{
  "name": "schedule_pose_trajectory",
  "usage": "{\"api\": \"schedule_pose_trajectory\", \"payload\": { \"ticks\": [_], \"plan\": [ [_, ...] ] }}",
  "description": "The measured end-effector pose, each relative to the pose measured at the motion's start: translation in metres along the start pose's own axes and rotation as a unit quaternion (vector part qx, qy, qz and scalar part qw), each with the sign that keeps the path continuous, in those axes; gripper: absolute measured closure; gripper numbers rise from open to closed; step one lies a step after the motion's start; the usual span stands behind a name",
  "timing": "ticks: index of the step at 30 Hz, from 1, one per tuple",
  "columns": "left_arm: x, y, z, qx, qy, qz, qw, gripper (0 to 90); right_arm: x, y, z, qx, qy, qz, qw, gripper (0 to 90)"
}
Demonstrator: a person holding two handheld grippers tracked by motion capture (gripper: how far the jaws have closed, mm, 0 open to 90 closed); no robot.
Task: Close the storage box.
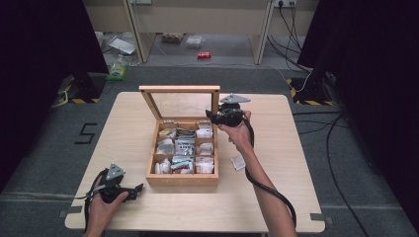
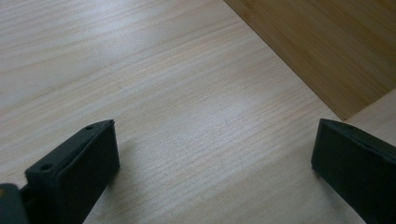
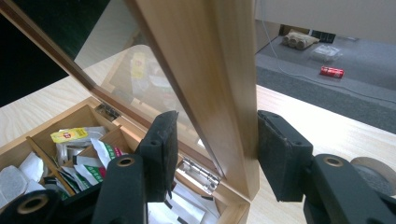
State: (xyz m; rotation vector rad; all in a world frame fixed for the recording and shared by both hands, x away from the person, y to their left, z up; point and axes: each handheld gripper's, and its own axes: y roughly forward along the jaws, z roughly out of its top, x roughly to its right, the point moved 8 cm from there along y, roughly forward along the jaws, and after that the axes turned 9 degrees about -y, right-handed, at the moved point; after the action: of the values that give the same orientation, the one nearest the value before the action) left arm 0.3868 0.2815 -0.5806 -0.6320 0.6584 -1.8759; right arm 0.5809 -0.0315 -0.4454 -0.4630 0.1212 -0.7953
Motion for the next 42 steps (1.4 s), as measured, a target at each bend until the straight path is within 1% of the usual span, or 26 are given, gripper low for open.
{"api": "schedule_pose_trajectory", "payload": {
  "ticks": [3,4,8,14,18,19,20,21,26,28,34,35,36,38,41,42],
  "plan": [
    [0.0,0.0,0.0,0.0,0.0,0.0,1.0,0.1,-0.001,-0.002,0.0,-0.001,-0.004,0.001,1.0,49.7],
    [0.0,0.0,0.0,0.0,0.0,0.0,1.0,0.1,-0.002,-0.003,-0.001,-0.003,-0.003,-0.001,1.0,49.5],
    [0.0,0.0,0.0,0.0,0.0,0.0,1.0,0.1,-0.004,-0.004,-0.001,0.001,0.001,-0.001,1.0,49.0],
    [0.0,0.0,0.0,0.0,0.0,0.0,1.0,0.1,-0.005,-0.008,-0.001,0.012,0.011,0.004,0.9999,47.9],
    [0.0,0.0,0.0,0.0,0.0,0.0,1.0,0.1,-0.008,-0.011,-0.001,0.016,0.02,0.008,0.9996,45.6],
    [0.0,0.0,0.0,0.0,-0.001,0.0,1.0,0.1,-0.008,-0.012,-0.001,0.016,0.018,0.006,0.9997,45.3],
    [-0.002,0.0,0.001,0.003,0.008,0.007,0.9999,0.1,-0.009,-0.012,-0.001,0.017,0.019,0.008,0.9996,44.8],
    [0.0,0.0,0.0,0.0,-0.001,0.0,1.0,0.1,-0.009,-0.013,-0.001,0.018,0.018,0.008,0.9996,44.3],
    [0.0,0.0,0.0,0.0,0.0,0.0,1.0,0.1,-0.013,-0.017,-0.003,0.024,0.023,0.011,0.9994,42.3],
    [0.0,0.0,0.0,0.0,0.0,0.0,1.0,0.1,-0.014,-0.018,-0.004,0.027,0.018,0.012,0.9994,41.9],
    [0.0,0.0,0.0,-0.001,0.001,0.0,1.0,0.1,-0.018,-0.024,-0.004,0.033,0.018,0.014,0.9992,39.5],
    [0.0,0.0,0.0,-0.001,0.001,0.0,1.0,0.1,-0.018,-0.025,-0.005,0.031,0.022,0.013,0.9992,38.9],
    [0.0,0.0,0.0,0.0,0.001,0.0,1.0,0.1,-0.018,-0.027,-0.005,0.03,0.034,0.016,0.9989,39.2],
    [0.0,0.0,0.0,0.0,0.0,0.0,1.0,0.1,-0.019,-0.031,-0.006,0.034,0.051,0.026,0.9978,40.5],
    [0.0,0.0,0.0,0.0,0.0,0.0,1.0,0.1,-0.02,-0.034,-0.007,0.038,0.051,0.032,0.9974,41.7],
    [0.0,0.0,0.0,0.0,0.0,0.0,1.0,0.1,-0.021,-0.035,-0.008,0.036,0.052,0.031,0.9975,41.7]
  ]
}}
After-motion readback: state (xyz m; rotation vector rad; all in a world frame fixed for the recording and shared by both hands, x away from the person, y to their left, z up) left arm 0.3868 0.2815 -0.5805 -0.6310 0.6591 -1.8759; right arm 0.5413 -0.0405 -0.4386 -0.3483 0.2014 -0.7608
